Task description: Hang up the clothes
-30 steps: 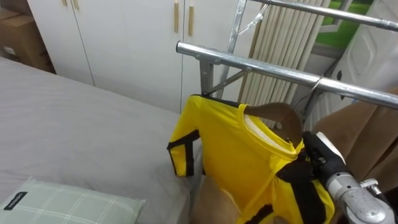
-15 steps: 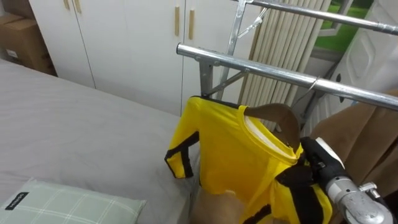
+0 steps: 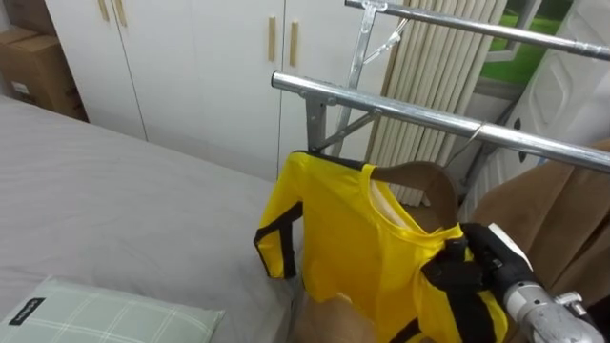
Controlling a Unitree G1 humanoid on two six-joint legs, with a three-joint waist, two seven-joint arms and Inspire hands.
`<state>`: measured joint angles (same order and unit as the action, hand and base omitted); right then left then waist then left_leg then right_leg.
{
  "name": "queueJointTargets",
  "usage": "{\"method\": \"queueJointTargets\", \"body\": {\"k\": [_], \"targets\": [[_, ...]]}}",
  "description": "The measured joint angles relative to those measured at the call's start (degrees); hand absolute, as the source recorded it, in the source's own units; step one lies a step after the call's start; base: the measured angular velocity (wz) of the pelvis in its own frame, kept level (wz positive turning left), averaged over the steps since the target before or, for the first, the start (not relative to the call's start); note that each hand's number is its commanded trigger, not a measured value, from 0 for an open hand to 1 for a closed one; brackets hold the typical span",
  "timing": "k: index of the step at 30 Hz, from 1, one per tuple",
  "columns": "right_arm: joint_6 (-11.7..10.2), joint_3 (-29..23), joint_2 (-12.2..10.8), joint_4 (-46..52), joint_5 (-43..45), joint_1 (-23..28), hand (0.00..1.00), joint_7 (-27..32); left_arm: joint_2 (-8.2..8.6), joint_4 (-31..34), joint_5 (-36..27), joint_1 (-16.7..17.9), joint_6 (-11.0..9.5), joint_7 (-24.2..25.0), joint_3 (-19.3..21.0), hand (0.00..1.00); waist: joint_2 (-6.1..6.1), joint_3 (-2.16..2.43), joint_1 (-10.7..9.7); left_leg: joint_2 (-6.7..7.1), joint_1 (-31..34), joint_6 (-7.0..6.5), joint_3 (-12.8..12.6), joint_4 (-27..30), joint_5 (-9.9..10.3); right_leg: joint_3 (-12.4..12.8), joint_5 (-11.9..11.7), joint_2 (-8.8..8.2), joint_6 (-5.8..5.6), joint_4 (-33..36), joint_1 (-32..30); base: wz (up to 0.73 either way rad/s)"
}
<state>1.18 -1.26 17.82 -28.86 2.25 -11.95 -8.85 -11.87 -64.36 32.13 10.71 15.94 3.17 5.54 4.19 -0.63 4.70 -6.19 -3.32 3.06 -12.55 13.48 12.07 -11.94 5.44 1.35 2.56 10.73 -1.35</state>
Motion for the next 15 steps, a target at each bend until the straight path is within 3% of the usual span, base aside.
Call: {"method": "queueJointTargets", "body": {"k": [15], "targets": [[0.17, -0.07, -0.8, 0.0, -0.14, 0.48, 0.0, -0.1, 0.52, -0.59, 0.07, 0.16, 0.05, 0.01, 1.14, 0.0, -0.36, 0.26, 0.01, 0.0, -1.42, 0.05, -0.4, -0.74, -0.02, 0.25, 0.06, 0.06, 0.05, -0.04, 0.79, 0.0]]}}
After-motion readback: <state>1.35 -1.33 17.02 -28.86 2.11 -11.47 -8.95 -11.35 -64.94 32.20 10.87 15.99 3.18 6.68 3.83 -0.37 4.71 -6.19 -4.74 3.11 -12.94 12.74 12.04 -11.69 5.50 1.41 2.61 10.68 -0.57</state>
